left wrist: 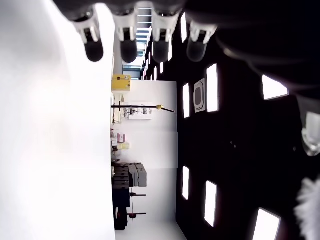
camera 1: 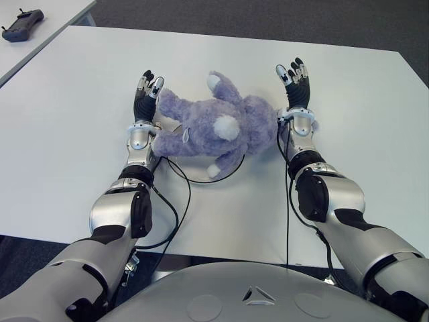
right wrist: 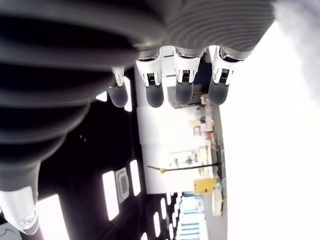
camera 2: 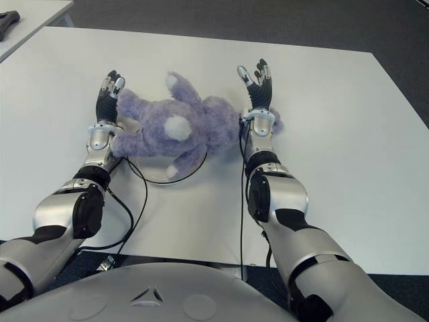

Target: Put the doll into the plate.

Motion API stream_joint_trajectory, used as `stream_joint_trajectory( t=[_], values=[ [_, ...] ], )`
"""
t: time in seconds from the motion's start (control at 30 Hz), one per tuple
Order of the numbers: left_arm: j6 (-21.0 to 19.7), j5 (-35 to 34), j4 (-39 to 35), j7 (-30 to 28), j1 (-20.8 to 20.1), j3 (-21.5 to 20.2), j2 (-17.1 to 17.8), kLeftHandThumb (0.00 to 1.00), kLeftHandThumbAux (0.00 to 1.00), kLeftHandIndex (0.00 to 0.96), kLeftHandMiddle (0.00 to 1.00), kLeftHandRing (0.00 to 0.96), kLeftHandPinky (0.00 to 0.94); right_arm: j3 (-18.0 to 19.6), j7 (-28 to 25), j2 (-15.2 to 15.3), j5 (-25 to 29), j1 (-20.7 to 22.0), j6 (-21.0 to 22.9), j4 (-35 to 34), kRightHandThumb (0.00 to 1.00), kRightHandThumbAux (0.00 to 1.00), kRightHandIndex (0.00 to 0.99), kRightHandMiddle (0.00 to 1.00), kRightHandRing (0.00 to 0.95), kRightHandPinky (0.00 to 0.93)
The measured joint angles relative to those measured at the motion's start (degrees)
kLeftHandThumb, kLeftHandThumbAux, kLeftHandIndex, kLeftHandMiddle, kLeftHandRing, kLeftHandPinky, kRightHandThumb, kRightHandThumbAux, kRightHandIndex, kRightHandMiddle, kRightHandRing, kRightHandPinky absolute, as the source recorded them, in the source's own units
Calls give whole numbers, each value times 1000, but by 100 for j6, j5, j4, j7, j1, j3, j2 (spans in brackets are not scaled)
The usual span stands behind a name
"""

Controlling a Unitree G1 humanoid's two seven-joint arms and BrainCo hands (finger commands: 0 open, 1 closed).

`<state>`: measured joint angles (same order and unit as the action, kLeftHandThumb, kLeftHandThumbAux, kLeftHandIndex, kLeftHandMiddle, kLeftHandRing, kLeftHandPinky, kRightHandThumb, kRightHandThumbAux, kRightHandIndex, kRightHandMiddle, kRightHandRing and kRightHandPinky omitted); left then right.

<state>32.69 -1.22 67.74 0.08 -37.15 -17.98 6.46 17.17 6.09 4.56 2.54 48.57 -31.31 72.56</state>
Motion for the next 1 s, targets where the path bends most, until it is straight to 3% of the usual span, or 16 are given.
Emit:
stream_joint_trajectory(
  t=[0.3,1.0],
  values=[
    [12,6,3,28,2,32,6,0,424,27,63,5,0,172,-286,-129,157,-289,-179,-25,0,623,28,29,0,0],
    [73,16,2,87,10,89,12,0,418,37,34,0,0,239,-676,-208,216,-419,-449,-64,0,620,21,34,8,0]
  ],
)
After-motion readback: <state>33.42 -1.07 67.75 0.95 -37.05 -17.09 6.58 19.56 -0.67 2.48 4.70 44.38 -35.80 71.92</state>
